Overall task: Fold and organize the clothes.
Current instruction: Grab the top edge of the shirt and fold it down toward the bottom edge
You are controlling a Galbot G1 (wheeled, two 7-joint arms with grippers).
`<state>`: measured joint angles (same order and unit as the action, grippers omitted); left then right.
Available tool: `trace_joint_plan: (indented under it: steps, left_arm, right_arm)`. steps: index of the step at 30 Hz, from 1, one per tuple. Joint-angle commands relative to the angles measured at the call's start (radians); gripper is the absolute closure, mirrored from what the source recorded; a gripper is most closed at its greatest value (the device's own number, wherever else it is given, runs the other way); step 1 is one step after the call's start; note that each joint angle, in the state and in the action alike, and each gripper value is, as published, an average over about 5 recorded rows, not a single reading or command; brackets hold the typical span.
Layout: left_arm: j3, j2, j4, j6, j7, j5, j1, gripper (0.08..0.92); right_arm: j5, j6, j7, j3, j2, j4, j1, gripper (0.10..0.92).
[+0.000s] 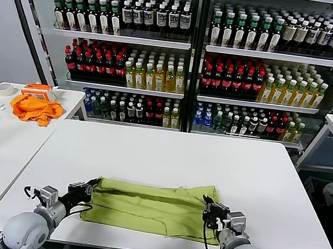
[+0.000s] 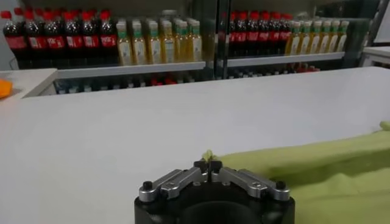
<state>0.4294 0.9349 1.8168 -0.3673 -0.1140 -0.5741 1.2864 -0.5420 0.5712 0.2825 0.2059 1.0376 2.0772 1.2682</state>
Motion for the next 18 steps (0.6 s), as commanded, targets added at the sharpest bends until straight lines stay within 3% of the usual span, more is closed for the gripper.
trace_joint_plan:
  steps: [1, 18]
  left_arm:
    - [-0.002, 0.004, -0.004, 0.0, -0.001, 0.01, 0.01, 0.919]
    - [0.014, 0.002, 0.006, -0.003, -0.005, 0.002, 0.015, 0.919]
  right_arm:
    - [0.014, 0.002, 0.0, -0.005, -0.001, 0.035, 0.043, 0.921]
    - [0.031, 0.005, 0.011, -0.003, -0.003, 0.053, 0.069, 0.921]
